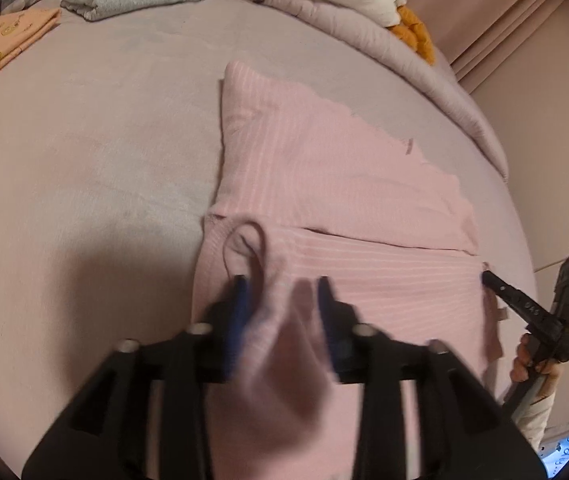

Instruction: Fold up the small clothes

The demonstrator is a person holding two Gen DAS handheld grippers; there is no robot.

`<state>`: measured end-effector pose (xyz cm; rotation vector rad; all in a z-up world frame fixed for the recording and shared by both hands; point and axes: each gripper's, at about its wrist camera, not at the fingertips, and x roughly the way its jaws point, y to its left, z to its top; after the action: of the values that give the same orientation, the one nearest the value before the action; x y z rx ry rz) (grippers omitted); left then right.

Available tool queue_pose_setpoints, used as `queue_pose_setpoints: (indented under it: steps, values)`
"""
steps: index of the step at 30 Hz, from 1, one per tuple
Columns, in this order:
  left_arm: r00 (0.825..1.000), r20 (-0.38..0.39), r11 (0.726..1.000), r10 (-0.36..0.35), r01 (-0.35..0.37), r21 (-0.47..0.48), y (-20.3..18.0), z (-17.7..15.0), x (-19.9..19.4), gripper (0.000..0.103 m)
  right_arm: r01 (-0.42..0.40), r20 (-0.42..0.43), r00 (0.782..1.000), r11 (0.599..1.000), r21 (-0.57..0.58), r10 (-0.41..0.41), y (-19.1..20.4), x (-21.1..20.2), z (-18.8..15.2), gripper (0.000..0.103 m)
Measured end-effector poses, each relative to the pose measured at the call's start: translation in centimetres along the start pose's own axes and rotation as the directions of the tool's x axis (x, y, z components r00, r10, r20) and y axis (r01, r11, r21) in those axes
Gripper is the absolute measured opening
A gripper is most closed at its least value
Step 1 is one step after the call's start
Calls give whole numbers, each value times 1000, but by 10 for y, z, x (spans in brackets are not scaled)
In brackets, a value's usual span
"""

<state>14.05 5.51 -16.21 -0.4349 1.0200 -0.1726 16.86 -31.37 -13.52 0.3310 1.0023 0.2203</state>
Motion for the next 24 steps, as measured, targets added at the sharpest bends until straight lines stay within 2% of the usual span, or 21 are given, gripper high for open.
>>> queue_pose_setpoints:
  steps: [2,5,11,14,17,22,24]
  values:
    - [999,29,1000,15,-16,26,-5,-5,-13,66,29,20,999,1000,-8,-29,-1,-10,-1,47]
    - [997,72,999,21,-24,42,-3,-18,-34,71,26,59,998,1000,-17,-25,-7,-29,-8,54]
    - [999,43,1000,-4,3,12,14,-50,-47,74,-32,52,998,998,59,29,-35,-49,-38,56]
    - [1000,20,1000,3,-3,-7,19,-62,-44,73,-22,28,999,996,83,20,-43,-48,-53,56]
    - [1000,-12,999,-26,25,-42,24,-72,-38,72,-26,2,1000,994,109,26,-45,-47,-64,56]
    - [998,-14,996,-69,68,-56,24,-80,-38,66,-68,10,998,988,139,67,-42,-48,-71,56]
    - [995,-25,993,-97,95,-65,24,-83,-34,59,-97,8,995,986,137,96,-39,-46,-73,53]
